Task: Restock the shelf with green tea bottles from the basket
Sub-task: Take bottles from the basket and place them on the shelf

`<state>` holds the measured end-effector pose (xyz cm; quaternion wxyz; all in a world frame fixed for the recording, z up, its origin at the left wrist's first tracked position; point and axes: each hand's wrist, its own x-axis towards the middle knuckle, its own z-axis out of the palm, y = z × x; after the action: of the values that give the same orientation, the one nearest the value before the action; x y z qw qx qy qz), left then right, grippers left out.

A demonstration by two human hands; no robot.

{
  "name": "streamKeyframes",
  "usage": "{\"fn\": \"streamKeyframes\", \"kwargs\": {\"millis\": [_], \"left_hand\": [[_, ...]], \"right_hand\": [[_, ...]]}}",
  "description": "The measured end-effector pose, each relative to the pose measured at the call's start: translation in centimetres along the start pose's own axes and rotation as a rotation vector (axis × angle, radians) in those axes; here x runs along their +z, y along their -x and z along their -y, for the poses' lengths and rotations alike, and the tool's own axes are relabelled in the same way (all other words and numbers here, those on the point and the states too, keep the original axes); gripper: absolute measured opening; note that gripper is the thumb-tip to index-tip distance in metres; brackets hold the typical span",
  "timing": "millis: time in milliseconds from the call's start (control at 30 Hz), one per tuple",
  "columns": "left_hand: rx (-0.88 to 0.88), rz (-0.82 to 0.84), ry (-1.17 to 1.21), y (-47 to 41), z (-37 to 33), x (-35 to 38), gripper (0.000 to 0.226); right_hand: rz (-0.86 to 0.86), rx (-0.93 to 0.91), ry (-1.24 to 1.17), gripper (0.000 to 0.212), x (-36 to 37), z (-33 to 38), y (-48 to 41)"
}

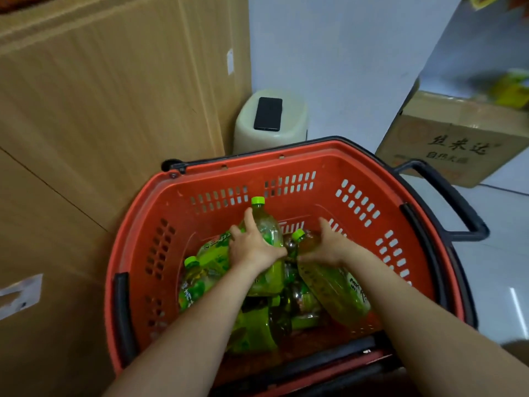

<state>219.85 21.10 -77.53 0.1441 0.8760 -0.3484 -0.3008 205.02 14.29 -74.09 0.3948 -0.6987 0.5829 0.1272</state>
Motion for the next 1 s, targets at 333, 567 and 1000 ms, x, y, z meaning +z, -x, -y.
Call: {"fn": "streamKeyframes", "kwargs": {"millis": [333, 567, 1000], "left_hand": [[-0.103, -0.078, 0.201, 4.4, 1.3, -4.2, 0.116], [0.154, -0.288, 0.307, 12.7, 0.1, -14.4, 0.115], [0.540, -1.021, 0.469, 37.6, 8.3, -35.1, 0.114]], "right_hand": [[-0.106, -0.013, 0.218, 0.099, 0.5, 0.0, 2.7], [-0.309, -0.269, 0.038, 0.103, -2.9, 5.8, 10.6], [-0.575, -1.066, -0.456, 0.079, -5.4, 20.8, 34.3]]}}
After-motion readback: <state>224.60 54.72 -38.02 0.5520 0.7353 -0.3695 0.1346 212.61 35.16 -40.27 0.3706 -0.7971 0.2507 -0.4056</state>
